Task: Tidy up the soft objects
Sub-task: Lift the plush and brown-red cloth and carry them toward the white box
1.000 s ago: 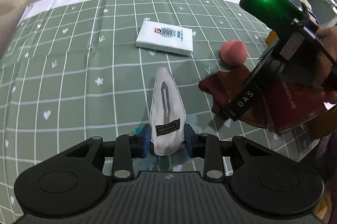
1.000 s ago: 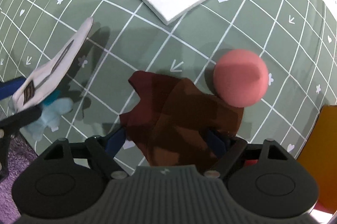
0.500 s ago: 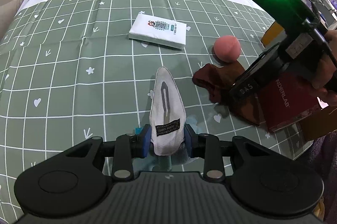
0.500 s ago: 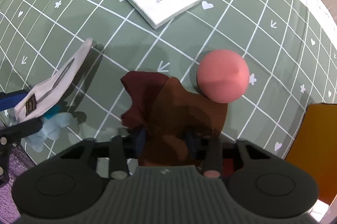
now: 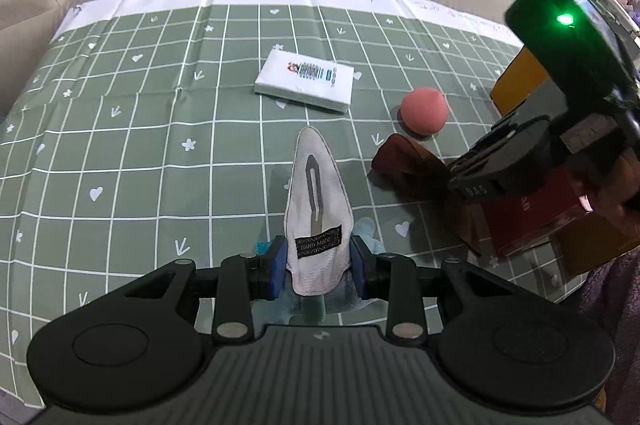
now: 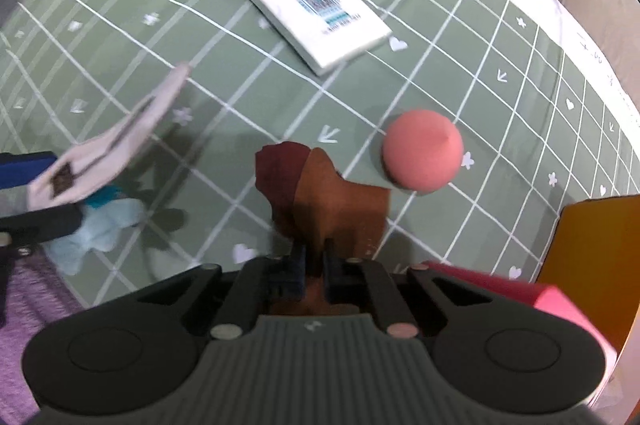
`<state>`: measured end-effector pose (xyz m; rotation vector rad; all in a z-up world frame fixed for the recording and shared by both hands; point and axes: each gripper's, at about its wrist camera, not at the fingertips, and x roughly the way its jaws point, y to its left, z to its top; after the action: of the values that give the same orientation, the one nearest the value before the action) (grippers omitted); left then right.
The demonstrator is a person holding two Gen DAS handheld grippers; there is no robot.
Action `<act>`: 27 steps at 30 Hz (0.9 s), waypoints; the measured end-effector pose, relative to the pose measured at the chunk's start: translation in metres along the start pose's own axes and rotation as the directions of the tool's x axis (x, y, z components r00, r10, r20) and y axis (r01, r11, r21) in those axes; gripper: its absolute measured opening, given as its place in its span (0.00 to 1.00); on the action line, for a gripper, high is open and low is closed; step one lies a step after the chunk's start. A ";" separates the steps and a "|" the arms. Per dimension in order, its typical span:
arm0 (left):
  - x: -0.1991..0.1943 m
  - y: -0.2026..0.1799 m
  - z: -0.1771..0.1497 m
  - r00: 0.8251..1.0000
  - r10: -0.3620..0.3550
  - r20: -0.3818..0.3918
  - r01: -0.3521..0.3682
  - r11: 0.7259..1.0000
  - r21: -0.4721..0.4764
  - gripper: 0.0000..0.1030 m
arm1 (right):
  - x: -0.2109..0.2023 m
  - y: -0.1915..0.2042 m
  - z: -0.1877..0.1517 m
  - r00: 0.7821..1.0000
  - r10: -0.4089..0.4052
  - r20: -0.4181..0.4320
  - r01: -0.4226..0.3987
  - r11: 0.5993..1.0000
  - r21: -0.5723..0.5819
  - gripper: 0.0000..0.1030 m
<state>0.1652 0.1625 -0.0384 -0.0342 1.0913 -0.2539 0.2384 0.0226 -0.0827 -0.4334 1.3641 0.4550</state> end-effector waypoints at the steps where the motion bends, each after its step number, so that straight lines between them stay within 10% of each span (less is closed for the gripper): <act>1: -0.003 -0.001 -0.001 1.000 0.002 0.007 -0.002 1.000 -0.003 0.36 | -0.005 0.007 0.001 1.000 0.001 0.017 -0.001 1.000 -0.003 0.05; 27: -0.074 -0.069 -0.047 0.992 0.032 0.124 -0.038 0.998 0.044 0.36 | -0.115 0.005 -0.146 0.925 0.153 0.349 -0.202 0.973 0.108 0.05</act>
<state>0.0792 0.1165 0.0149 0.0107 0.9618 -0.2426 0.0984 -0.0593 0.0081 -0.1043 1.0947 0.5505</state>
